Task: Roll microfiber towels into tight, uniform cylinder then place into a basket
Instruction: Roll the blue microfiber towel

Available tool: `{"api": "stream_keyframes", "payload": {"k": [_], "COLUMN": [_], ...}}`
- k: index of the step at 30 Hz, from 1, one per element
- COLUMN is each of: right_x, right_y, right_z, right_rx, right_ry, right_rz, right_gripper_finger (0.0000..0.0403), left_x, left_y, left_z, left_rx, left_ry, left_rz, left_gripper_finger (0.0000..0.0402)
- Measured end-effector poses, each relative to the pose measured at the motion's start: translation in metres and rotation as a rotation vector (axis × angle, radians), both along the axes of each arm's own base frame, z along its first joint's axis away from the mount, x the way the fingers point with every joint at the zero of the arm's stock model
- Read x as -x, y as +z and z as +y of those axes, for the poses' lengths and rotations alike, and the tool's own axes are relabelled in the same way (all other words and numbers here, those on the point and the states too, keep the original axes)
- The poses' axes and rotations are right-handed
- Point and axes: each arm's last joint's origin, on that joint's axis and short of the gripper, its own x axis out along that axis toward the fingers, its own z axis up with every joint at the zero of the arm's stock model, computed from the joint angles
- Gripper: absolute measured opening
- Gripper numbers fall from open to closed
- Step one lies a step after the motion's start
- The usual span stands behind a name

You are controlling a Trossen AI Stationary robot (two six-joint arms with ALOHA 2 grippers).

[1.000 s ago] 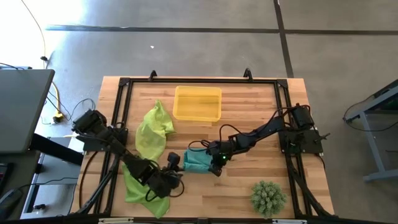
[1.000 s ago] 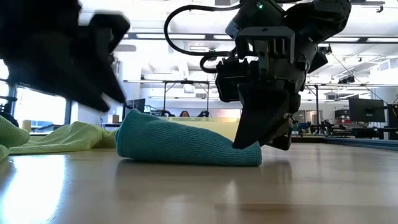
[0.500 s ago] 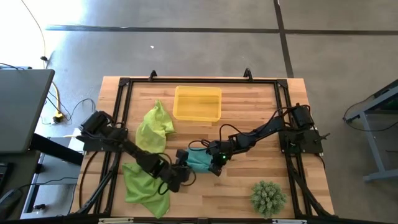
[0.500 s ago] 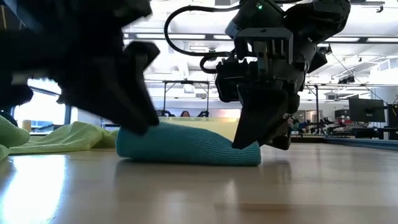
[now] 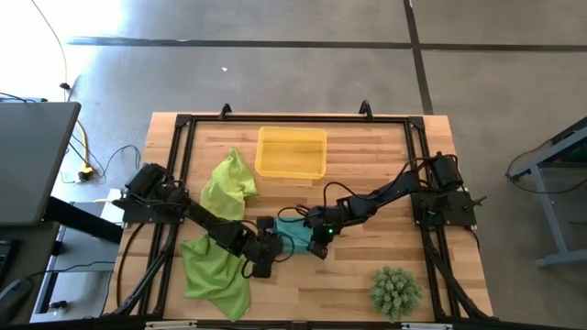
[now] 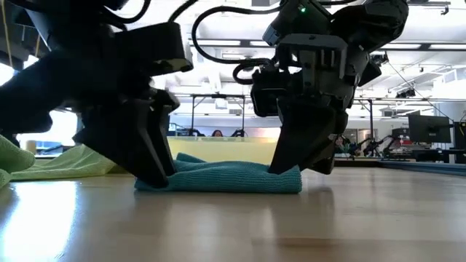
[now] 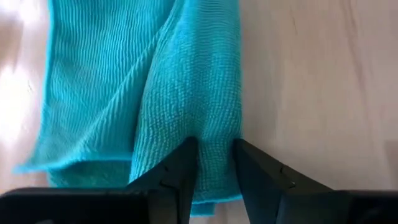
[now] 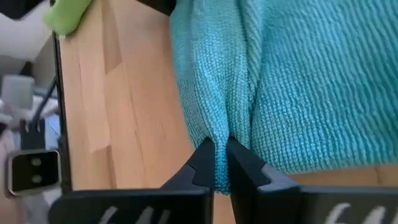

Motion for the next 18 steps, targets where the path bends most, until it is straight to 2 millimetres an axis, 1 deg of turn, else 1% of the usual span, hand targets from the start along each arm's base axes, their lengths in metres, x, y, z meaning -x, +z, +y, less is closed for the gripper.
{"api": "stream_keyframes", "payload": {"k": [2, 5, 8, 11, 14, 18], "right_x": [-0.001, 0.001, 0.002, 0.005, 0.009, 0.017], "right_y": [0.001, 0.006, 0.015, 0.027, 0.037, 0.039], "right_z": [0.0, 0.0, 0.0, 0.003, 0.016, 0.044], "right_rx": [0.033, 0.069, 0.076, 0.088, 0.191, 0.469], "right_ry": [0.047, 0.093, 0.129, 0.183, 0.272, 0.42], "right_rz": [-0.038, -0.074, -0.105, -0.154, -0.248, -0.369], "right_gripper_finger": [0.0028, 0.0063, 0.0098, 0.0121, 0.0127, 0.0128], "left_x": [0.0, -0.001, -0.002, -0.004, -0.006, -0.008], "left_y": [0.0, 0.0, 0.0, 0.0, 0.0, 0.001], "left_z": [0.0, 0.002, 0.005, 0.01, 0.016, 0.023], "left_rx": [0.045, 0.105, 0.172, 0.234, 0.278, 0.308], "left_ry": [0.053, 0.085, 0.112, 0.141, 0.154, 0.167], "left_rz": [-0.004, 0.007, 0.023, 0.039, 0.052, 0.057], "left_gripper_finger": [0.0099, 0.0093, 0.0085, 0.0075, 0.0063, 0.0046]}}
